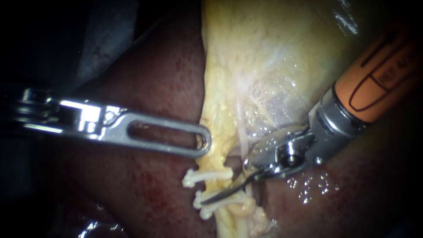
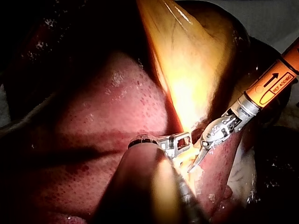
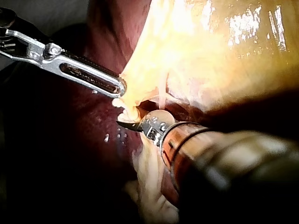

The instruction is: Go to the cutting position left tube

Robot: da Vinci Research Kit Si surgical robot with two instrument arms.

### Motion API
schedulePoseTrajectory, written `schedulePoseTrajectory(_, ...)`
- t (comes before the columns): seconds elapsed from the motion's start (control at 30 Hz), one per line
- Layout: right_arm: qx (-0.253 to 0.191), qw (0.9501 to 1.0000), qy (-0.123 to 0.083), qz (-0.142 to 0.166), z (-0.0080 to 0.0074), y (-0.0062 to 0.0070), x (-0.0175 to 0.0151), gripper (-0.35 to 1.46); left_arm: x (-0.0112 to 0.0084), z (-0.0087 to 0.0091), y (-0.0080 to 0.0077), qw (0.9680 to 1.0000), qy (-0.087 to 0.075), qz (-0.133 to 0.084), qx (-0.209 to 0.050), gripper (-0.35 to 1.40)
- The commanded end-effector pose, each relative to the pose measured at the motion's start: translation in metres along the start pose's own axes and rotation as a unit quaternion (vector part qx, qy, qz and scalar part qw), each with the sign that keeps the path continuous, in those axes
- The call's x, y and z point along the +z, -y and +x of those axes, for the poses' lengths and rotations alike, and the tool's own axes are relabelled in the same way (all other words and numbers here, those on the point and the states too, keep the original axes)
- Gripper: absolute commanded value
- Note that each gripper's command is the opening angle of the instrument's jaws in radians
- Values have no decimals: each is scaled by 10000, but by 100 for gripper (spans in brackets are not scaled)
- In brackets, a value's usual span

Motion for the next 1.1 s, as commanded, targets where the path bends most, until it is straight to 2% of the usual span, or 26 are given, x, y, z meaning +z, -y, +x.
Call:
schedulePoseTrajectory(0.03,0,10000,-1,-2,0,0,0,57,0,0,0,10000,-1,0,-1,-35)
schedulePoseTrajectory(0.27,0,10000,-1,-3,0,0,0,57,0,0,0,10000,0,-1,-1,-35)
schedulePoseTrajectory(0.67,1,10000,-55,-51,3,-2,2,76,0,0,0,10000,0,-1,-1,-35)
schedulePoseTrajectory(1.1,-1,10000,-54,-49,2,-2,2,76,1,0,0,10000,1,-2,-1,-35)
